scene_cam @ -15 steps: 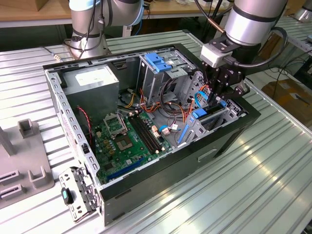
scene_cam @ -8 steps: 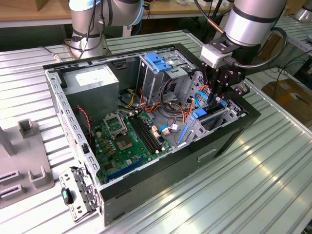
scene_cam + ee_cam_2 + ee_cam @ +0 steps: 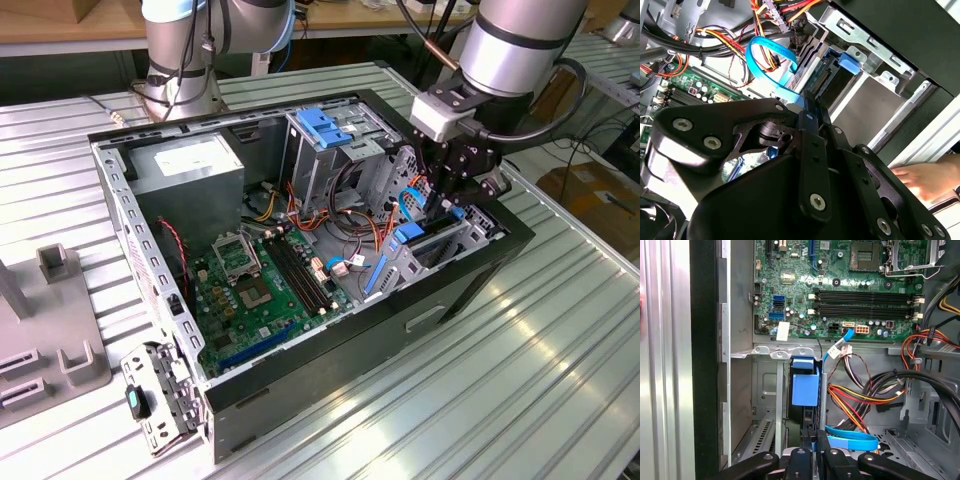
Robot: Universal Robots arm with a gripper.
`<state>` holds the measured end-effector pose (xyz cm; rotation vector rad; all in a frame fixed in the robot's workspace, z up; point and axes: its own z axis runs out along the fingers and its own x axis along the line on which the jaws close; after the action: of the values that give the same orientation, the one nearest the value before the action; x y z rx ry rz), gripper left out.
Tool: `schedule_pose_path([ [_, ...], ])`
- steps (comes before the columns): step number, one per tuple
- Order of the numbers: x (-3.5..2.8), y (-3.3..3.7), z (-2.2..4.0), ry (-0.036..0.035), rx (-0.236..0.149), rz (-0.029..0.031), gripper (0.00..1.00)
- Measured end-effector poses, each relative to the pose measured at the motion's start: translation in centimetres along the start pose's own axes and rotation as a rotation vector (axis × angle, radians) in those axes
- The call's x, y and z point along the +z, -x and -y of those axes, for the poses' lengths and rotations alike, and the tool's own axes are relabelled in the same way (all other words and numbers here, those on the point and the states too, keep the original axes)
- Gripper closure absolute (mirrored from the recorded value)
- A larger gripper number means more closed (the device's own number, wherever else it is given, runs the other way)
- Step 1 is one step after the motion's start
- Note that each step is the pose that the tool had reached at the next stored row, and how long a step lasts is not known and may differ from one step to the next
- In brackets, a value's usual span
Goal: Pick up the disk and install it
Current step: 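Insert the first disk wire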
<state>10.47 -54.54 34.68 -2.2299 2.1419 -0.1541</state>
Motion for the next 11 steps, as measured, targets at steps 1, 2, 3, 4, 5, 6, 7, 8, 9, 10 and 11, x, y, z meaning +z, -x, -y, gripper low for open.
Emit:
schedule_pose_path([
  [1, 0.02, 0.00, 0.00, 0.0000, 0.000, 0.0000, 0.84],
  [2, 0.10, 0.00, -0.01, 0.0000, 0.000, 0.0000, 0.84],
  [3, 0.12, 0.00, -0.01, 0.0000, 0.000, -0.0001, 0.84],
  [4, 0.12, 0.00, -0.01, 0.0000, 0.000, -0.0001, 0.84],
  [5, 0.13, 0.00, -0.01, 0.0000, 0.000, 0.0000, 0.84],
  [6, 0.14, 0.00, -0.01, 0.0000, 0.000, 0.0000, 0.84],
  [7, 0.22, 0.01, -0.02, 0.0000, 0.000, 0.0004, 0.84],
  [8, 0.35, 0.01, -0.03, 0.0000, 0.000, 0.0000, 0.84],
  [9, 0.41, 0.02, -0.04, 0.0000, 0.000, 0.0000, 0.84],
  [10, 0.49, 0.02, -0.05, 0.0000, 0.000, -0.0001, 0.84],
  [11, 0.56, 0.02, -0.06, 0.0001, 0.000, -0.0005, 0.84],
])
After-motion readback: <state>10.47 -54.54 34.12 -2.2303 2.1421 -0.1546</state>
